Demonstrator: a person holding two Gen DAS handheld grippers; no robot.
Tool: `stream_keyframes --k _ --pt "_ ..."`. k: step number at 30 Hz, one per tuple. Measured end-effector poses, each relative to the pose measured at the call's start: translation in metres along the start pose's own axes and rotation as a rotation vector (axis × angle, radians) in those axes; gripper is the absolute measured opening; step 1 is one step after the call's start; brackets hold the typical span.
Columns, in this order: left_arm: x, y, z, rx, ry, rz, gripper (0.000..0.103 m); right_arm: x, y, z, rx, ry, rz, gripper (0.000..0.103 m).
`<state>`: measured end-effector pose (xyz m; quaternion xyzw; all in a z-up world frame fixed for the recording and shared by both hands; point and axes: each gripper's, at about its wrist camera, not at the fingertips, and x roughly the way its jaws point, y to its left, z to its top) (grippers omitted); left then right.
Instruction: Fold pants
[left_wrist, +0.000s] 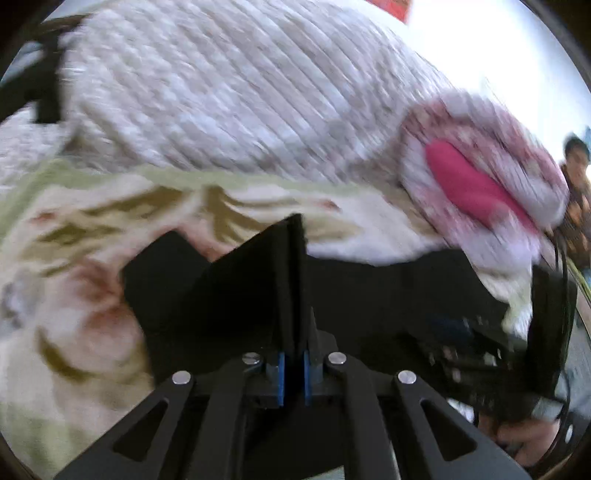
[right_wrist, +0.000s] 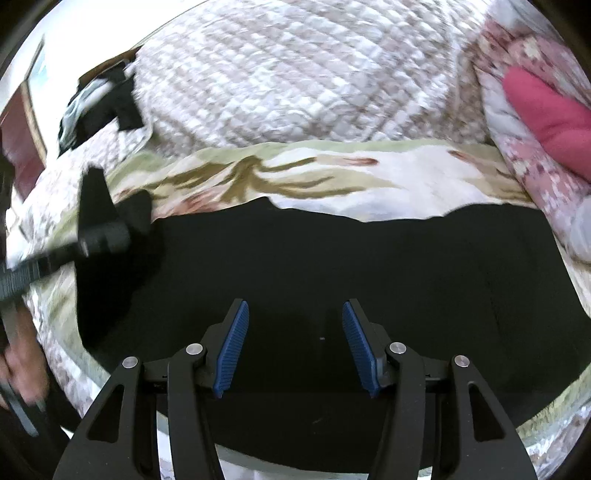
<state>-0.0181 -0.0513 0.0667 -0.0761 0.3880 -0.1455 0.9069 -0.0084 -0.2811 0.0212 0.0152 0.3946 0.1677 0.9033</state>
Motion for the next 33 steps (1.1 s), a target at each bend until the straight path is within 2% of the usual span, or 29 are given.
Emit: stream_keyframes --k 3,6,9,14,17,20,21,23,25,28,31,33 --pt "0.018 -0.01 -0.022 0.032 0.077 -0.044 0.008 0.002 -0.008 -0.001 0.033 0.013 0.002 0.053" --pt "0.027 -0.014 -0.035 0.048 0.121 -0.051 0.008 0.005 -0.011 -0.001 0.06 0.026 0.018 0.053" --pt "0.02 -0.014 -0.034 0.045 0.1 -0.074 0.008 0.005 -0.009 0.0 0.058 0.023 0.022 0.053" --pt "0.021 -0.02 -0.037 0.053 0.119 -0.123 0.009 0.005 -0.009 -0.001 0.065 0.027 0.021 0.054" --pt "0.014 -0.025 -0.035 0.056 0.12 -0.181 0.017 0.004 -0.012 -0.001 0.081 0.024 0.036 0.053" --pt "-0.005 -0.023 -0.029 0.047 0.088 -0.235 0.019 0.002 -0.012 0.0 0.1 0.014 0.093 0.053" --pt "-0.011 -0.021 -0.027 0.048 0.069 -0.223 0.021 0.003 -0.012 0.001 0.109 0.019 0.131 0.054" --pt "-0.025 -0.007 -0.018 0.032 0.011 -0.146 0.031 0.01 -0.009 0.002 0.125 0.042 0.185 0.054" --pt "-0.03 0.013 -0.009 -0.007 -0.028 -0.058 0.035 0.021 -0.006 0.006 0.148 0.077 0.235 0.053" --pt "-0.024 0.046 0.002 -0.083 -0.034 0.082 0.035 0.04 0.002 0.019 0.154 0.12 0.282 0.053" --pt "-0.016 0.069 -0.001 -0.159 -0.013 0.121 0.035 0.061 0.007 0.026 0.152 0.166 0.275 0.053" --pt "-0.01 0.077 -0.004 -0.184 0.005 0.134 0.035 0.069 0.008 0.03 0.173 0.163 0.28 0.053"
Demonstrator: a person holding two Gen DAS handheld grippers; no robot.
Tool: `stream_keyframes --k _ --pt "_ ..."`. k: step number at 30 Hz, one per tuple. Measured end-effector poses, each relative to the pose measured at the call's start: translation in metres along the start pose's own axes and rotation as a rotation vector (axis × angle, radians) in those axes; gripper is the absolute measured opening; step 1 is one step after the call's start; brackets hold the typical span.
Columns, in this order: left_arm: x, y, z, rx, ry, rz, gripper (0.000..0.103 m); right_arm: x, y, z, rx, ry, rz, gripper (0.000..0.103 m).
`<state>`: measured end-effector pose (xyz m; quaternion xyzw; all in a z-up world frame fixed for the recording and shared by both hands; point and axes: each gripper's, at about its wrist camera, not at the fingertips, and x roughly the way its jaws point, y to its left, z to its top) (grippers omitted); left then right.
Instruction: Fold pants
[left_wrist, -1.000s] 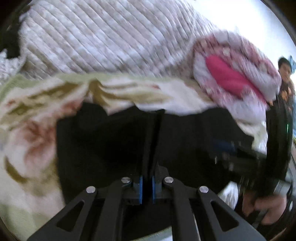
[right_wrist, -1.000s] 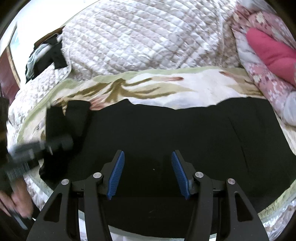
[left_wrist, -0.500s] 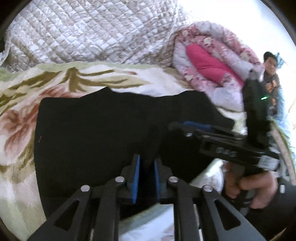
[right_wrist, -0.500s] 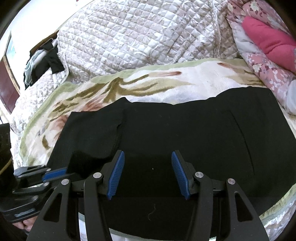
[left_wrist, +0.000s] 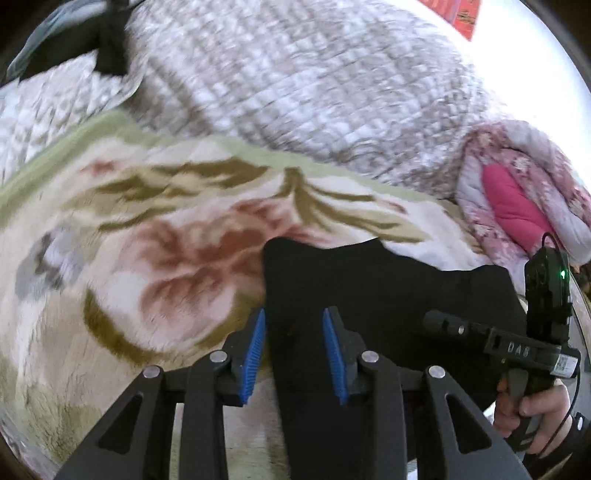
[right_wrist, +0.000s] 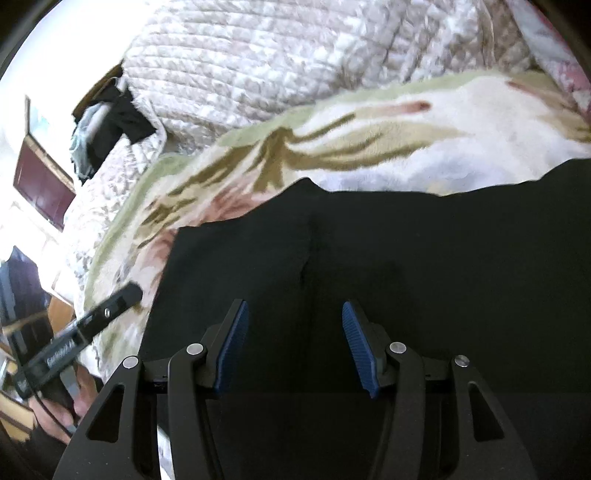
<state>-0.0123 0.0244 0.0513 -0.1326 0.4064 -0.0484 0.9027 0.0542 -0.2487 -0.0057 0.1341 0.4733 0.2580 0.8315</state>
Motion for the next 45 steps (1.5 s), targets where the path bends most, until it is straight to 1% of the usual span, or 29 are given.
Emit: stream_keyframes --k 2,3,4,6,7,8,11,12,14,17,20,22,23,25,26,29,32,34,37,39,40,41,42,43,44,45 --pt "0.005 0.003 -0.003 -0.008 0.017 0.005 0.035 0.005 0.002 0.004 0.012 0.008 0.029 0.052" --pt "0.006 0.003 -0.003 -0.009 0.019 0.003 0.035 0.008 0.004 0.004 0.013 0.018 0.057 0.046" --pt "0.006 0.002 -0.004 -0.006 0.019 0.003 0.035 0.011 0.005 0.003 0.011 0.03 0.073 0.043" --pt "0.006 0.001 -0.004 0.002 0.013 0.007 0.035 0.013 0.005 0.002 -0.004 0.027 0.068 0.041" --pt "0.006 0.0 -0.004 0.006 0.011 0.01 0.035 0.014 0.003 0.004 0.008 0.027 0.068 0.035" --pt "0.007 0.0 -0.004 0.006 0.012 0.012 0.035 0.015 -0.002 0.007 0.032 0.028 0.068 0.032" --pt "0.012 -0.001 -0.004 0.004 0.021 0.019 0.035 0.019 -0.01 0.011 0.084 0.037 0.092 0.018" --pt "0.013 -0.001 -0.004 0.004 0.026 0.02 0.035 0.02 -0.01 0.01 0.093 0.047 0.116 0.003" --pt "0.014 -0.001 -0.005 0.008 0.028 0.026 0.035 0.015 -0.008 0.008 0.102 0.038 0.137 0.003" --pt "0.012 -0.001 -0.005 0.016 0.016 0.036 0.035 -0.007 -0.006 0.007 0.113 -0.026 0.138 0.003" --pt "0.009 0.0 -0.005 0.02 0.004 0.046 0.035 -0.019 -0.01 0.001 0.097 -0.053 0.07 0.003" --pt "0.009 0.001 -0.005 0.021 0.007 0.042 0.035 -0.011 -0.022 -0.006 0.139 -0.022 0.036 0.003" --pt "0.009 0.0 -0.005 0.023 0.01 0.039 0.035 -0.006 -0.027 -0.009 0.151 -0.011 0.037 0.003" --pt "0.009 -0.002 -0.006 0.033 0.009 0.037 0.035 -0.008 -0.028 -0.006 0.149 -0.022 0.037 0.003" --pt "0.008 -0.003 -0.006 0.039 0.006 0.036 0.035 -0.01 -0.026 -0.004 0.142 -0.03 0.023 0.005" --pt "0.005 -0.007 -0.006 0.051 -0.003 0.033 0.035 -0.025 -0.025 -0.001 0.125 -0.093 -0.057 0.005" --pt "0.004 -0.011 -0.003 0.053 -0.01 0.003 0.035 -0.036 -0.022 0.0 0.093 -0.121 -0.039 0.005" --pt "0.007 -0.018 0.0 0.06 -0.01 -0.015 0.035 -0.036 -0.017 -0.001 0.055 -0.115 -0.038 0.005" --pt "0.021 -0.029 0.009 0.079 0.019 -0.053 0.035 -0.025 -0.011 0.005 0.014 -0.094 -0.036 0.005" --pt "0.035 -0.036 0.017 0.096 0.042 -0.051 0.035 -0.012 -0.009 0.015 -0.007 -0.065 -0.032 0.005" --pt "0.044 -0.038 0.021 0.104 0.056 -0.057 0.035 -0.003 -0.009 0.017 -0.019 -0.037 -0.049 0.005" --pt "0.057 -0.038 0.024 0.11 0.09 -0.072 0.038 0.007 -0.013 0.019 -0.026 -0.001 -0.093 0.005" --pt "0.068 -0.037 0.024 0.105 0.125 -0.068 0.037 0.007 -0.015 0.018 -0.016 -0.008 -0.086 0.005" --pt "0.074 -0.036 0.023 0.095 0.14 -0.065 0.037 0.004 -0.018 0.017 0.001 -0.018 -0.078 0.005" --pt "0.072 -0.037 0.022 0.1 0.113 -0.07 0.037 -0.001 -0.018 0.018 0.001 -0.026 -0.099 0.005" --pt "0.07 -0.04 0.02 0.113 0.104 -0.063 0.037 -0.005 -0.017 0.017 -0.02 -0.039 -0.125 0.005"
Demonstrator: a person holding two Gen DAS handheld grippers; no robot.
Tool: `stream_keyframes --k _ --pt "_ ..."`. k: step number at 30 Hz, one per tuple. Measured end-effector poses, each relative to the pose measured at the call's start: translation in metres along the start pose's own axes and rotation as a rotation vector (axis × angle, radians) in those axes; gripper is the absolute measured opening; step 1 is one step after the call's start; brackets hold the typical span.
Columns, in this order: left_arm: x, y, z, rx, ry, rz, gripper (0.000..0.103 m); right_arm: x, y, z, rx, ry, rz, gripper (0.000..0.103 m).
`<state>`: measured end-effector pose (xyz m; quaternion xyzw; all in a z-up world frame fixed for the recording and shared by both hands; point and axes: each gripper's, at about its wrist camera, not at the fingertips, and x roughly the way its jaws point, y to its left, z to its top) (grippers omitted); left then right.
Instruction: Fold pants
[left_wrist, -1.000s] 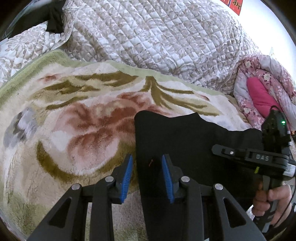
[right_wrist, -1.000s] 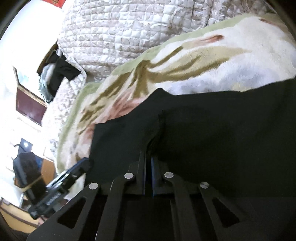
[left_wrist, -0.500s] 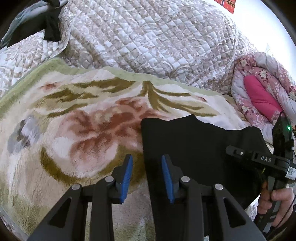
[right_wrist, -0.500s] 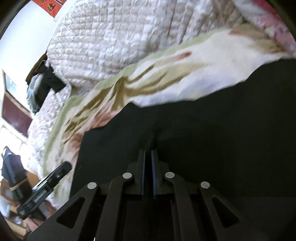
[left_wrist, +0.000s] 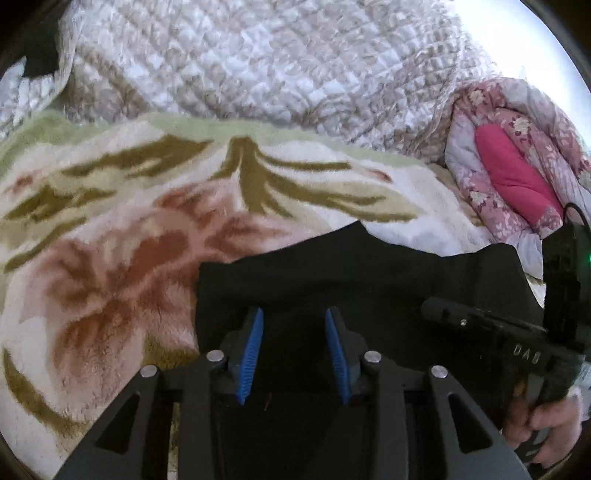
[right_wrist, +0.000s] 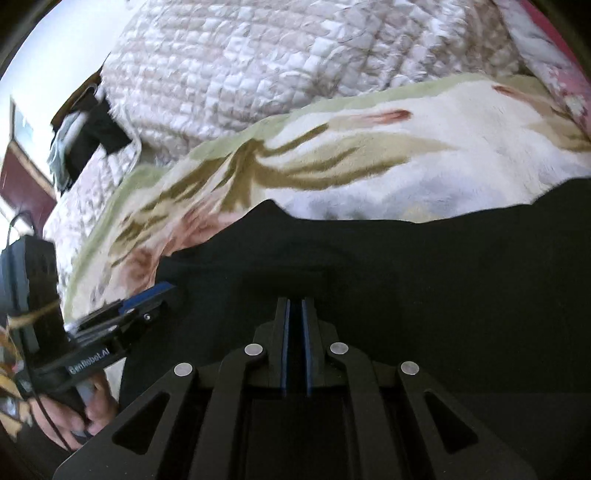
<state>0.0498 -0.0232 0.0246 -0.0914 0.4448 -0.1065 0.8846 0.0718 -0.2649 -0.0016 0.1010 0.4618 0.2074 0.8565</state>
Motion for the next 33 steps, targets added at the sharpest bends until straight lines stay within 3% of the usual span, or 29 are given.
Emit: stream_keyframes --k 2,5,8,10,15,19,25,28,30,33 --pt "-0.004 -0.005 -0.005 0.027 -0.015 0.017 0.037 -0.01 0.001 -0.006 -0.041 -0.021 -0.038 0.005" --pt "-0.016 -0.008 -0.016 0.031 -0.026 0.029 0.037 -0.024 0.005 -0.023 -0.066 -0.031 -0.01 0.006" --pt "-0.03 -0.013 -0.034 0.026 -0.031 0.023 0.038 -0.037 0.022 -0.047 -0.16 -0.054 -0.04 0.015" --pt "-0.038 -0.019 -0.049 0.034 -0.038 0.033 0.038 -0.039 0.028 -0.063 -0.206 -0.047 -0.055 0.028" --pt "-0.052 -0.034 -0.078 0.08 -0.077 0.053 0.046 -0.041 0.037 -0.084 -0.313 -0.073 -0.115 0.035" --pt "-0.055 -0.042 -0.08 0.116 -0.087 0.087 0.047 -0.05 0.036 -0.085 -0.26 -0.089 -0.146 0.035" --pt "-0.058 -0.037 -0.081 0.085 -0.091 0.082 0.046 -0.056 0.033 -0.096 -0.263 -0.11 -0.175 0.033" --pt "-0.06 -0.032 -0.078 0.068 -0.102 0.089 0.046 -0.062 0.014 -0.088 -0.189 -0.138 -0.266 0.033" --pt "-0.06 -0.028 -0.077 0.056 -0.104 0.098 0.047 -0.068 -0.004 -0.081 -0.103 -0.151 -0.267 0.033" --pt "-0.059 -0.024 -0.076 0.045 -0.096 0.102 0.046 -0.081 -0.021 -0.076 -0.036 -0.194 -0.335 0.033"
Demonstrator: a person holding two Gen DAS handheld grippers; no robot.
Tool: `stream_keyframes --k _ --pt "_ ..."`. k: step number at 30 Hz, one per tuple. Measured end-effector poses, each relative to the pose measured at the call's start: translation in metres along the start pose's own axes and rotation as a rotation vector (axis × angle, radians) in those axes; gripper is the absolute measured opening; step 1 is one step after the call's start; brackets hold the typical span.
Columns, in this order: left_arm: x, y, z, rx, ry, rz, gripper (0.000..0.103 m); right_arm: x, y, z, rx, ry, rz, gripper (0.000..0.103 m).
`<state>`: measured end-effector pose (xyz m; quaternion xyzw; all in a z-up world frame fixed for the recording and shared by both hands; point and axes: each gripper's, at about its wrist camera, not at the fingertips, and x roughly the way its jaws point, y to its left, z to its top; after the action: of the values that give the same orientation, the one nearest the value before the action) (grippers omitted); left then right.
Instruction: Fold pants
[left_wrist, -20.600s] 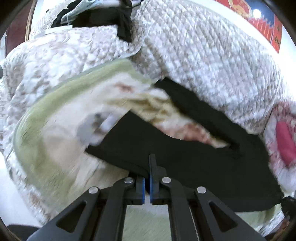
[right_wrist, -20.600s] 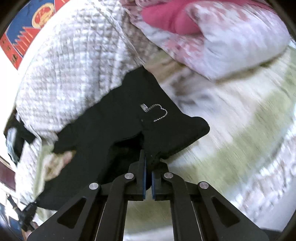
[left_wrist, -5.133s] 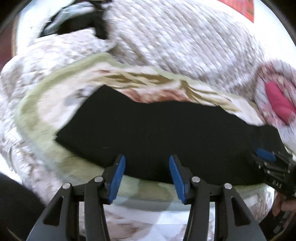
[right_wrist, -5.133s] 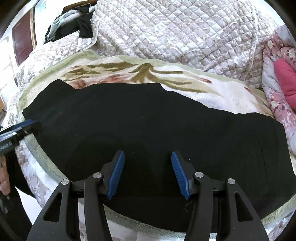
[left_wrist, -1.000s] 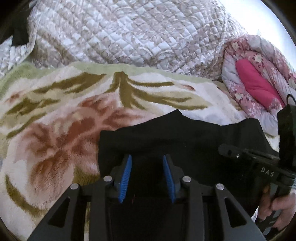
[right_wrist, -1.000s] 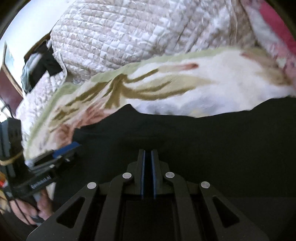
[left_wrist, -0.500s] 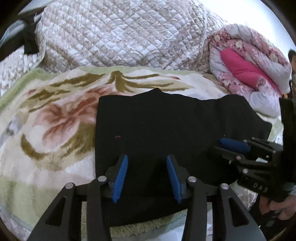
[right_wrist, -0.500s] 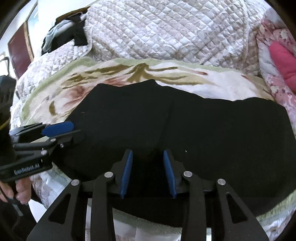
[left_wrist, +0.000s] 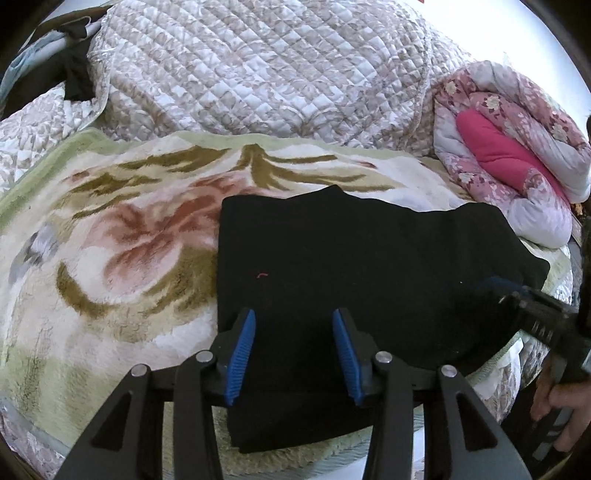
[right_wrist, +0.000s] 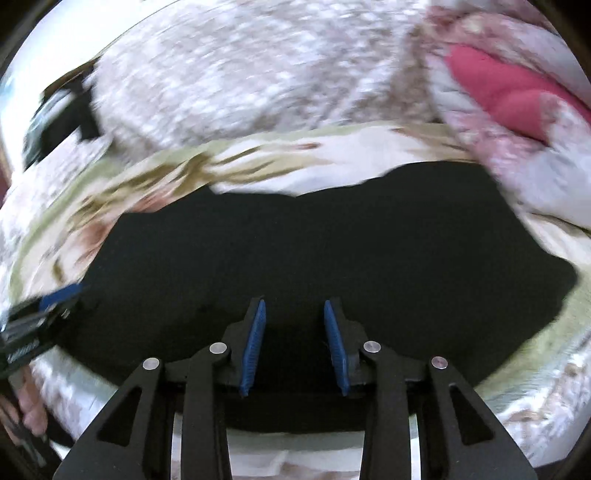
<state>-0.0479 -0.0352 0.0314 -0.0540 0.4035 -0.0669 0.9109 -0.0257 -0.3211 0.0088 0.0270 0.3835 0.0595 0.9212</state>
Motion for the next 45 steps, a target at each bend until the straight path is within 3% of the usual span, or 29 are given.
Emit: stream_keyframes --k 3,7,12,16,21,27,32,35,39,42,45 --pt "0.002 0.0 0.0 -0.001 0.006 0.001 0.046 -0.009 -0.031 0.004 0.126 -0.033 -0.009 0.033" --pt "0.003 -0.003 -0.002 0.023 0.007 0.018 0.047 -0.036 -0.068 0.004 0.274 -0.117 -0.094 0.036" --pt "0.004 -0.002 -0.002 0.019 0.008 0.016 0.047 -0.062 -0.097 -0.006 0.424 -0.189 -0.065 0.038" --pt "0.005 -0.002 -0.002 0.027 0.006 0.022 0.047 -0.077 -0.108 -0.02 0.499 -0.237 -0.118 0.062" --pt "0.005 -0.002 -0.002 0.029 0.006 0.023 0.047 -0.05 -0.13 -0.028 0.623 -0.133 -0.001 0.063" --pt "0.005 -0.002 -0.002 0.031 0.006 0.022 0.047 -0.035 -0.135 -0.016 0.674 -0.144 0.041 0.063" --pt "0.006 -0.002 -0.001 0.038 0.01 0.027 0.05 -0.039 -0.123 -0.004 0.614 -0.165 0.038 0.064" --pt "0.008 -0.004 -0.001 0.041 0.012 0.034 0.052 -0.033 -0.12 0.002 0.582 -0.14 0.032 0.059" --pt "0.009 -0.004 0.0 0.036 0.016 0.033 0.053 -0.021 -0.122 0.009 0.566 -0.085 -0.005 0.043" --pt "0.008 -0.004 0.0 0.033 0.02 0.028 0.053 -0.024 -0.122 0.012 0.562 -0.09 0.001 0.027" --pt "0.008 -0.004 0.001 0.031 0.021 0.027 0.053 -0.03 -0.116 0.018 0.525 -0.11 0.017 0.022"
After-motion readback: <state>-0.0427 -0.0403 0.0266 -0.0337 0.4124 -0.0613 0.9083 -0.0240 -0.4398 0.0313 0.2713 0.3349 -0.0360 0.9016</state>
